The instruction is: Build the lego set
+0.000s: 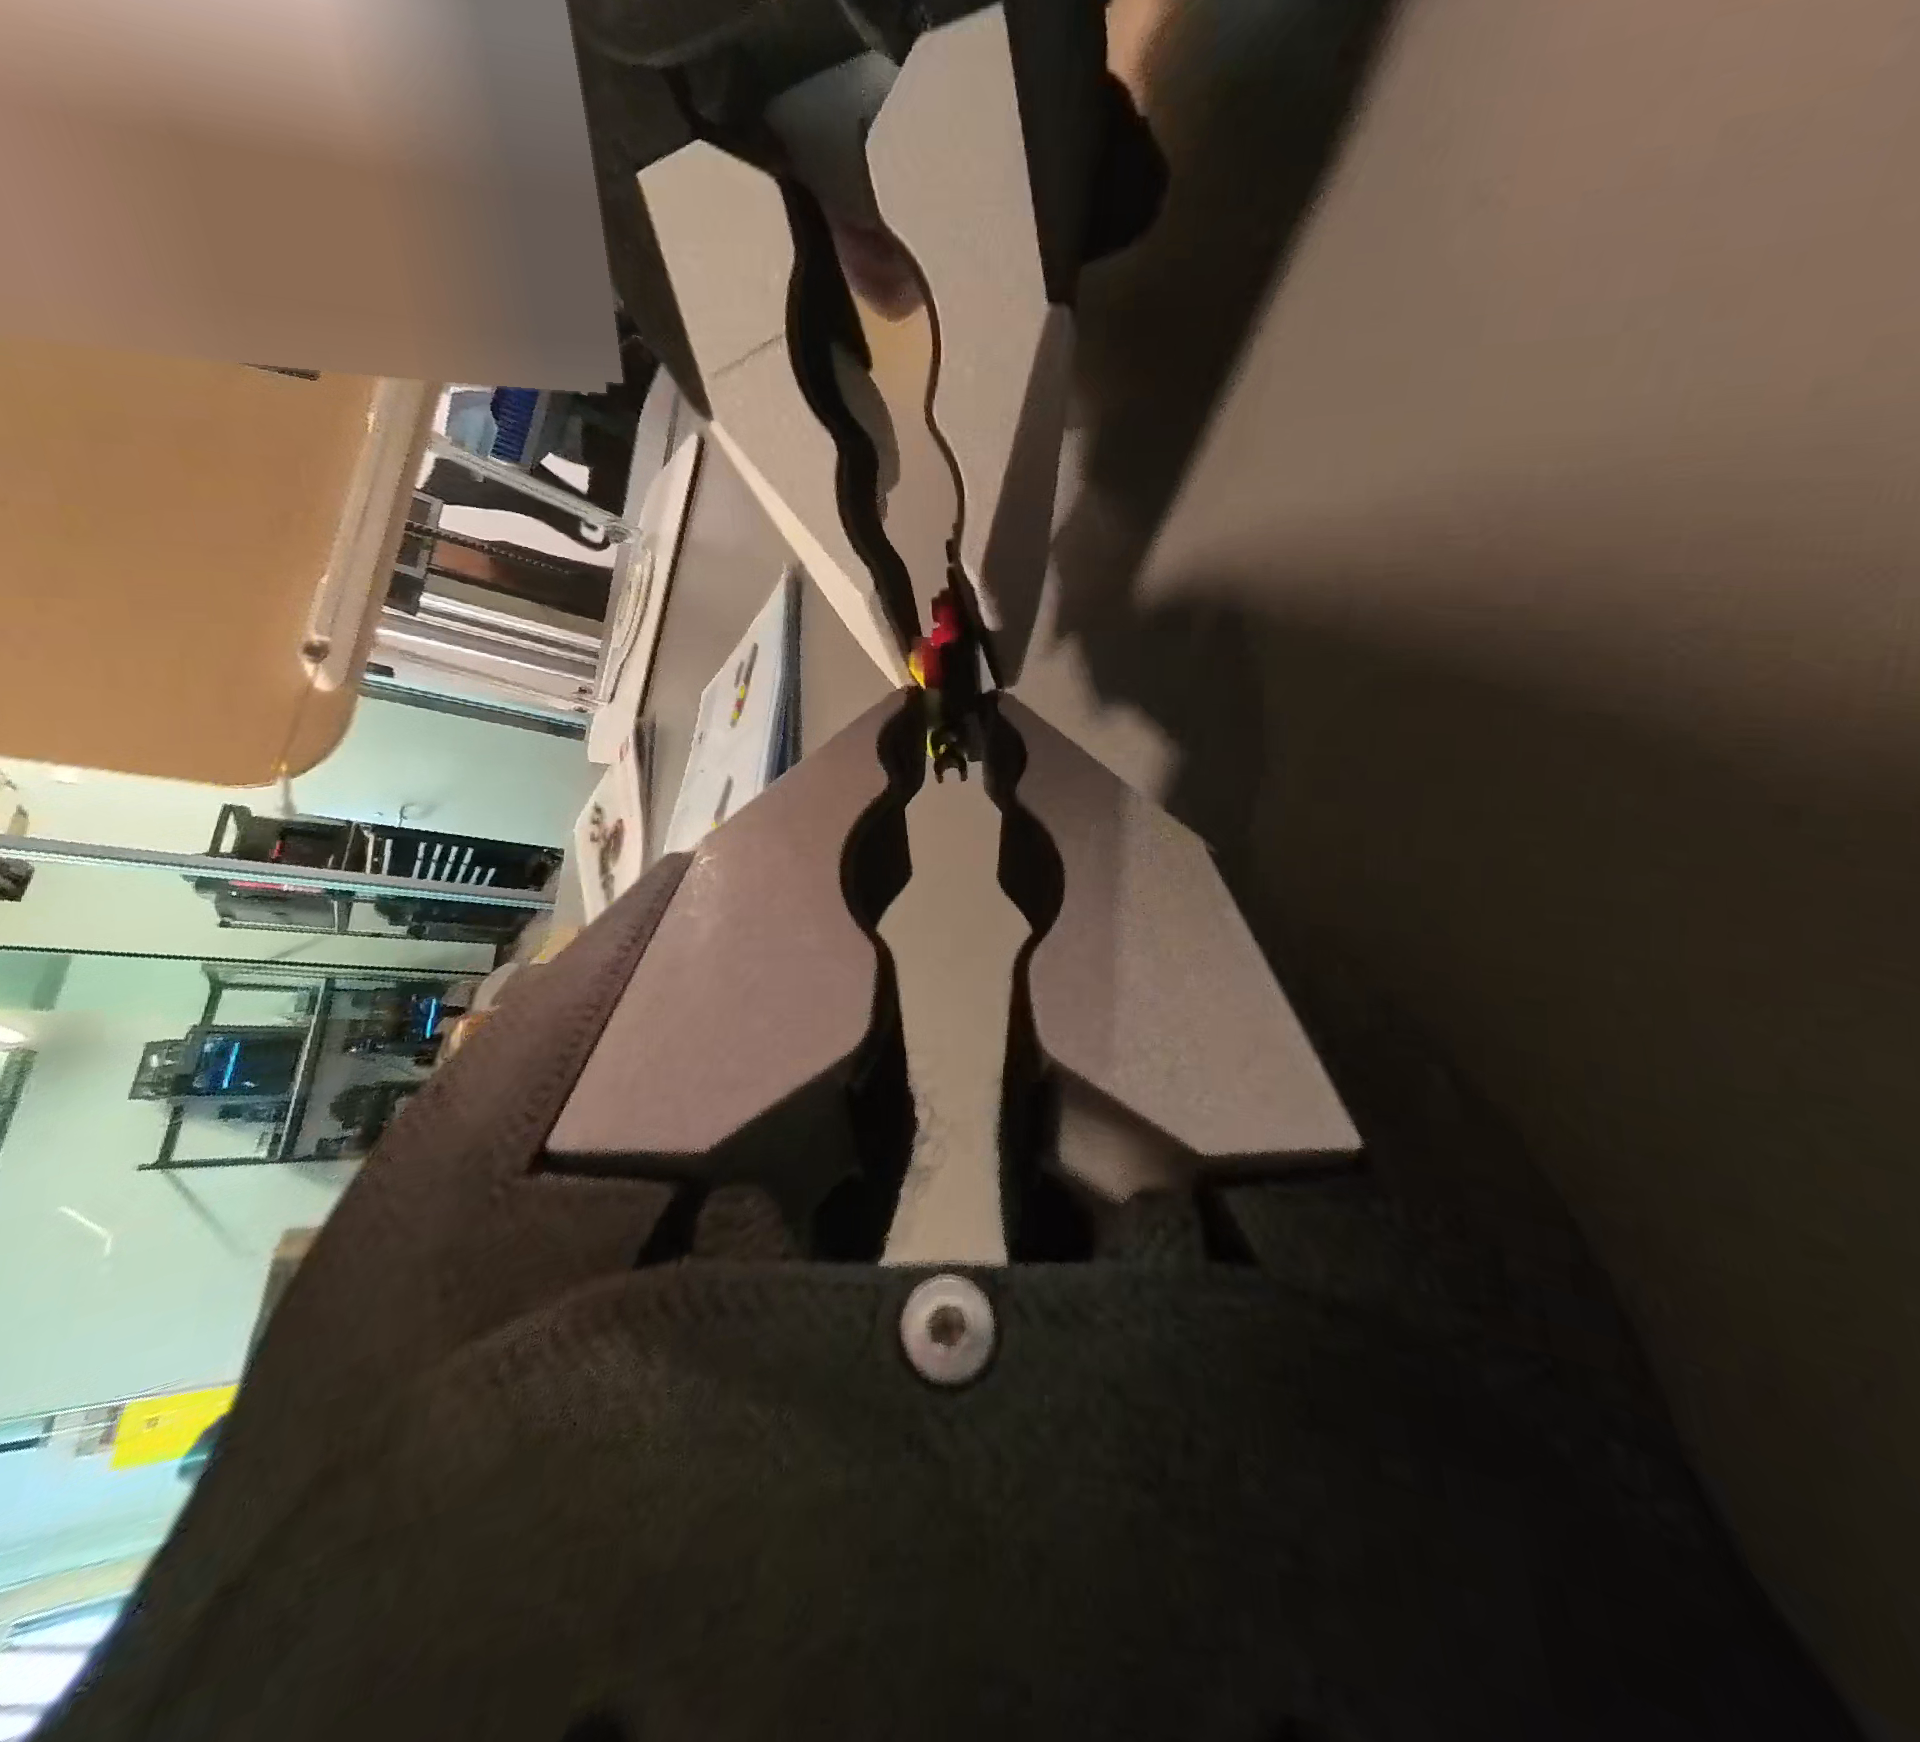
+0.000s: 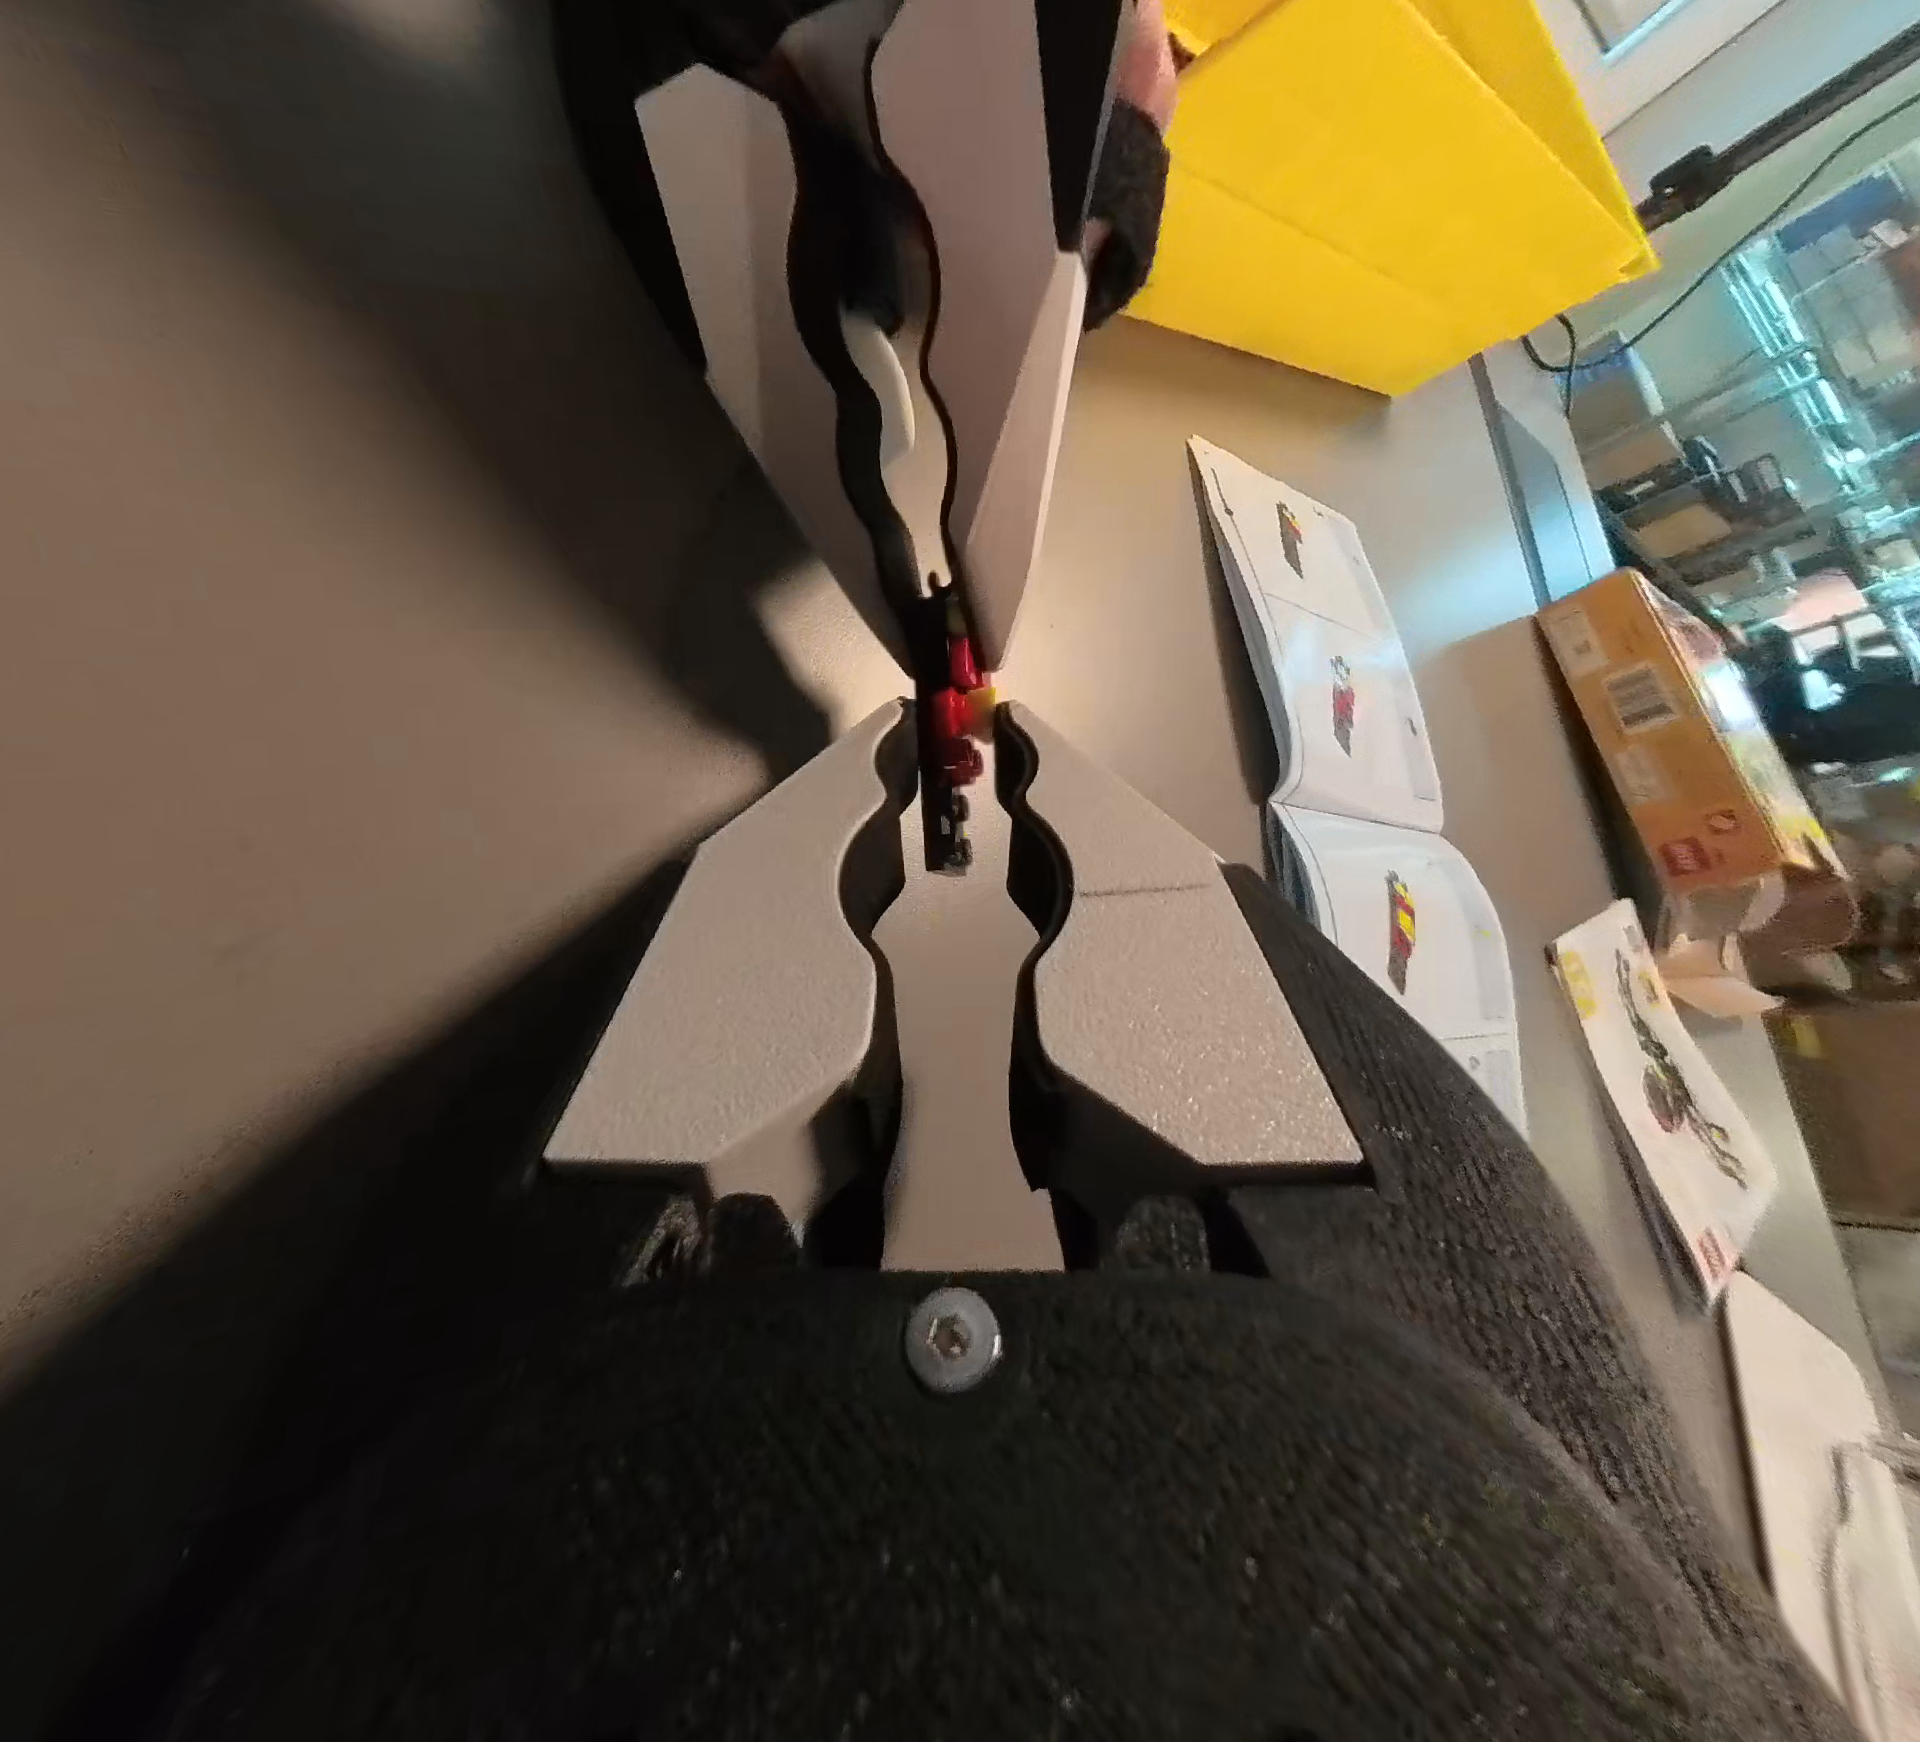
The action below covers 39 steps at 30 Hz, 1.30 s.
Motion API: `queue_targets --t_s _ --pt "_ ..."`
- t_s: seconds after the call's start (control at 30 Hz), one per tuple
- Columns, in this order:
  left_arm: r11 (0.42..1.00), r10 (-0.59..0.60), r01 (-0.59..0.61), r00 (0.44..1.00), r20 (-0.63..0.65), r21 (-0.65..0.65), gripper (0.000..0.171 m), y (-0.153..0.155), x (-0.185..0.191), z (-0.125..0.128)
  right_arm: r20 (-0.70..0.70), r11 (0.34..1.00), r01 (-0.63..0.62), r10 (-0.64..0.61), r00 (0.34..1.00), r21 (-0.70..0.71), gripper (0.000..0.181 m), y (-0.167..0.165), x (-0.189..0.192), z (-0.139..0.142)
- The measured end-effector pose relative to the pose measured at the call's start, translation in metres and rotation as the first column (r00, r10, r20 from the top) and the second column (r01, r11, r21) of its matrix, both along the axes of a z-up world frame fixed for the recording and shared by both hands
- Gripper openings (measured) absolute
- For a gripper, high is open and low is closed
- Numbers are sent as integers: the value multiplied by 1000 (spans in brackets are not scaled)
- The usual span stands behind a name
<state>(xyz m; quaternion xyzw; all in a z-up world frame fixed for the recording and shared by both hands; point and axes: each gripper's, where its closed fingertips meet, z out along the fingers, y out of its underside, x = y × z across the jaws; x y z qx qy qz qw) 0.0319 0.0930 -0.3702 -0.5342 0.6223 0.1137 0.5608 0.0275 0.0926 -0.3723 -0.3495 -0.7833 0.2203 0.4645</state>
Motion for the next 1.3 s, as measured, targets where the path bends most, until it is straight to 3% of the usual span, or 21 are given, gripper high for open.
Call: queue_targets --t_s 0.27,0.5,0.7,0.83,1.0,1.1,1.3 --pt "999 -25 24 999 38 22 10 -3 2 7 -56 999 -4 1 998 -39 23 1 1 11" --pt "998 -63 62 988 141 12 10 -7 3 21 -122 997 -53 45 992 -61 11 -6 5 23" --pt "997 -80 78 985 152 16 10 -9 4 23 -127 998 -57 61 990 36 9 -8 6 26" --pt "995 -94 92 990 104 22 10 -12 6 17 -51 990 -54 61 997 127 9 -10 9 19" --pt "1000 3 -2 997 78 -9 10 -1 3 8 -8 988 11 -10 1000 155 9 1 7 11" --pt "999 18 -20 999 51 45 11 1 2 11 -26 992 39 -36 999 121 10 1 5 17" --pt "997 -73 69 955 287 26 10 -6 4 45 -140 997 58 -66 988 -58 10 -9 4 51"
